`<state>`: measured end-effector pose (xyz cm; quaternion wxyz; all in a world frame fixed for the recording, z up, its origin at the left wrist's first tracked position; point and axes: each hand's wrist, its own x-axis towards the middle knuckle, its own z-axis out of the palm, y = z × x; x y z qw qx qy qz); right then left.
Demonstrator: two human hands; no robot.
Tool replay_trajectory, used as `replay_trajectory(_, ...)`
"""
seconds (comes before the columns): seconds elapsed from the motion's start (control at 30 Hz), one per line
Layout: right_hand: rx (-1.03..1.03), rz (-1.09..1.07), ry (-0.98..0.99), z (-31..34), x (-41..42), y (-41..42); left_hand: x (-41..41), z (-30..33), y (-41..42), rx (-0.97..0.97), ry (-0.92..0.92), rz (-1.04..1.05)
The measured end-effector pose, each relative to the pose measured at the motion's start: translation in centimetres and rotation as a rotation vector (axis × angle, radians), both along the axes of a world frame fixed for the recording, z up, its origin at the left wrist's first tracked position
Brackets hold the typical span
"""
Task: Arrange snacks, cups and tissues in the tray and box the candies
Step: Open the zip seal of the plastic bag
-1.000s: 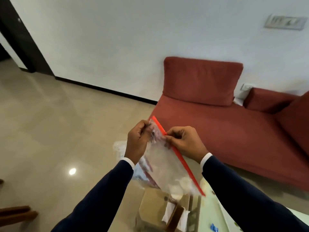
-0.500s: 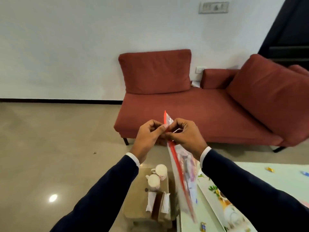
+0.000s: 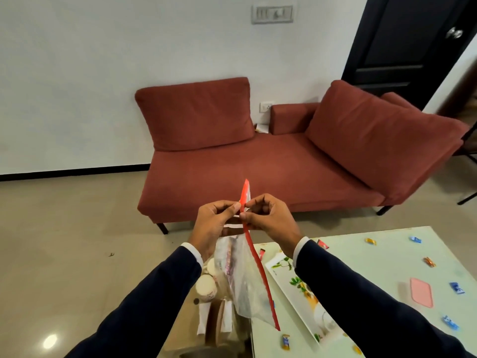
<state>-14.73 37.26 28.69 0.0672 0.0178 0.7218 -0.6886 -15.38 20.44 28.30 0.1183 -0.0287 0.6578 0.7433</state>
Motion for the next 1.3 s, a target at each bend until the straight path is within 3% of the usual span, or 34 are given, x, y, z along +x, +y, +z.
replay_trajectory(0.3,-0.04,0.0,-0.039,-0.8,0.5,0.9,0.2,-0.4,0.8,-0.04,-0.008,-0.018)
replay_trajectory(0.7,0.14,0.014,0.07,-1.4,0.8,0.9,0.0,0.3,1.5,-0.121,-0.05,-0.022)
replay_trajectory(1.0,0.107,0.015,0.086,-0.8,1.5,1.6,0.3,0.3,1.6,-0.047,-0.047,-0.064)
replay_trajectory(1.3,0.16,-0.026,0.039,-0.3,1.4,0.5,1.0,-0.1,1.5,-0.09,0.0,-0.022)
